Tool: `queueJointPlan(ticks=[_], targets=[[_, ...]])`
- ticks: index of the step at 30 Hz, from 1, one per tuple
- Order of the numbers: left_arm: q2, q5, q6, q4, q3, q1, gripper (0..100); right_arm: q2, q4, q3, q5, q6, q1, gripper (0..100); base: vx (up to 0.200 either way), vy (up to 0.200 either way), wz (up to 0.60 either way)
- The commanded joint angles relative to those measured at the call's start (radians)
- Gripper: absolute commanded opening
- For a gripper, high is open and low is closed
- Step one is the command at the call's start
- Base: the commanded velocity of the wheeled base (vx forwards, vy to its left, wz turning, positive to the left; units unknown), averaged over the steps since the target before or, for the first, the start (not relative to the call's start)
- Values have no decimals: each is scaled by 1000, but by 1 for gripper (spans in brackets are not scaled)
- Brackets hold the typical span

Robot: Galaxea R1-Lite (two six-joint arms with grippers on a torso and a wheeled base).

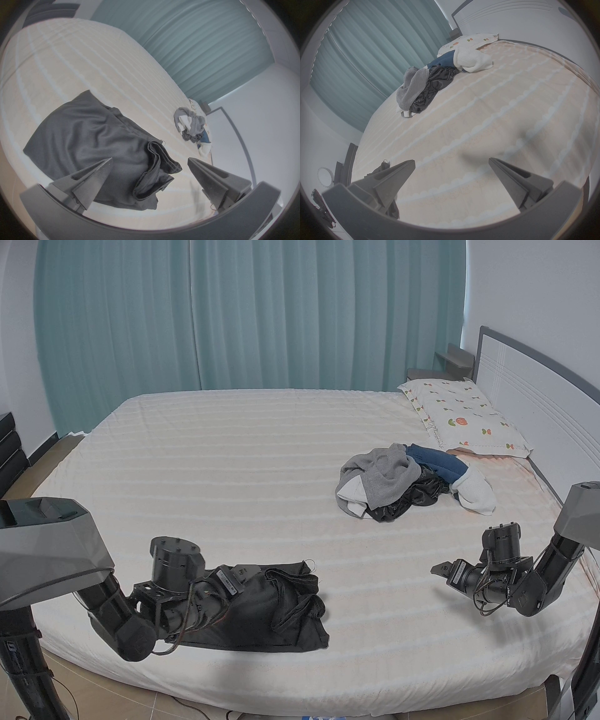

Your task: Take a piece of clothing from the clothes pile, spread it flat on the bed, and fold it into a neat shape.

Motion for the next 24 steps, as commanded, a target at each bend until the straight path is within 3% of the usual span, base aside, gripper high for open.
queueJointPlan(ticks=[1,3,21,24], targets=[[-12,-51,-36,-62,102,80,100,-2,0,1,0,0,8,100,-200,0,0],[-7,-53,-36,-64,114,89,100,-1,0,1,-1,0,10,100,-200,0,0],[54,-57,-40,-122,94,158,100,-4,-2,3,-11,-2,37,100,0,0,0],[53,-77,-42,-122,90,186,100,-4,0,3,-11,-3,48,100,0,200,0]])
